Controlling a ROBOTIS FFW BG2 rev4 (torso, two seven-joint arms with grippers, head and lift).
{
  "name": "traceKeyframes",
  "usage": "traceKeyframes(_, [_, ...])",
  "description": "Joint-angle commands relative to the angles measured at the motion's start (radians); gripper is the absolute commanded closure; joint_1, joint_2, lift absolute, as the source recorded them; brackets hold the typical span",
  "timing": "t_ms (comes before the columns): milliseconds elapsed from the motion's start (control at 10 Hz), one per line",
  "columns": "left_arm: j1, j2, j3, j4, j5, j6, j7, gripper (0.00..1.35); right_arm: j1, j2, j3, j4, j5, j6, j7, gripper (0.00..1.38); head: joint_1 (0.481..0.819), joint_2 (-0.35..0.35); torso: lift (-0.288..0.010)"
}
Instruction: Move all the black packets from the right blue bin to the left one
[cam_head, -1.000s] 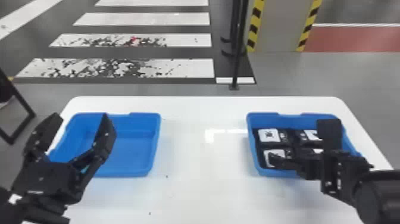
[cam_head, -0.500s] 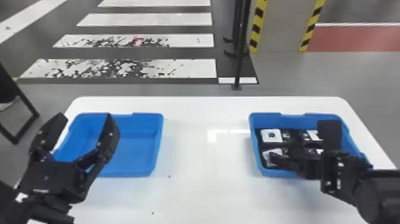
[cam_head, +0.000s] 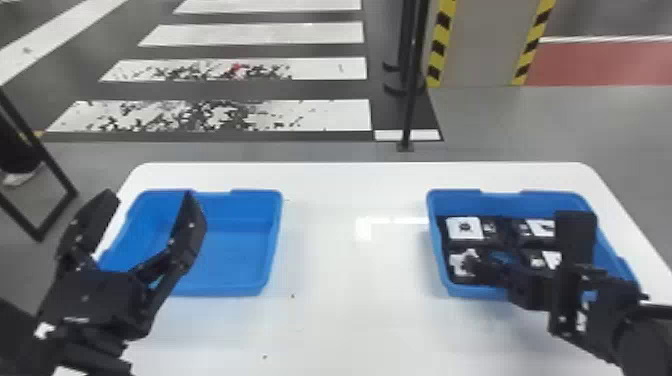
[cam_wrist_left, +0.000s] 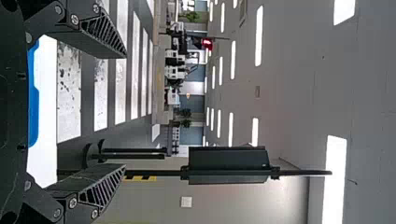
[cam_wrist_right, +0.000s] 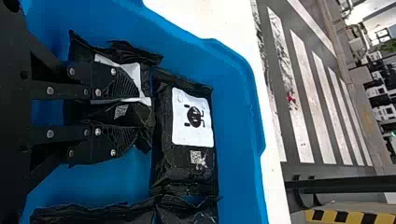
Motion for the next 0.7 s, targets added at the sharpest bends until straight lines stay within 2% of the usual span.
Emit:
traceKeyframes(0, [-0.001, -0.002, 0.0, 0.003, 0.002, -0.011, 0.0, 0.22, 0.054, 0.014, -0.044, -0.072, -0.009, -0.038, -0.013, 1.18, 0.695, 0.048, -0.14])
traceKeyframes(200, [0.001, -0.011, 0.008, 0.016, 0.01, -0.072, 0.008, 0.21, 0.106, 0.026, -0.096, -0.143, -0.013, -0.092, -0.021, 1.18, 0.695, 0.034, -0.14])
traceKeyframes(300, [0.004, -0.013, 0.01, 0.016, 0.012, -0.074, 0.011, 0.22, 0.116, 0.025, -0.098, -0.158, -0.047, -0.139, -0.021, 1.18, 0.695, 0.023, -0.14])
traceKeyframes(400, [0.004, -0.013, 0.008, 0.016, 0.012, -0.079, 0.011, 0.21, 0.135, 0.026, -0.096, -0.205, -0.127, -0.185, -0.019, 1.18, 0.695, 0.022, -0.14])
traceKeyframes(600, [-0.006, -0.007, -0.014, 0.016, 0.054, -0.094, 0.011, 0.22, 0.125, 0.019, -0.038, -0.271, -0.352, -0.225, 0.048, 1.18, 0.695, 0.066, -0.14])
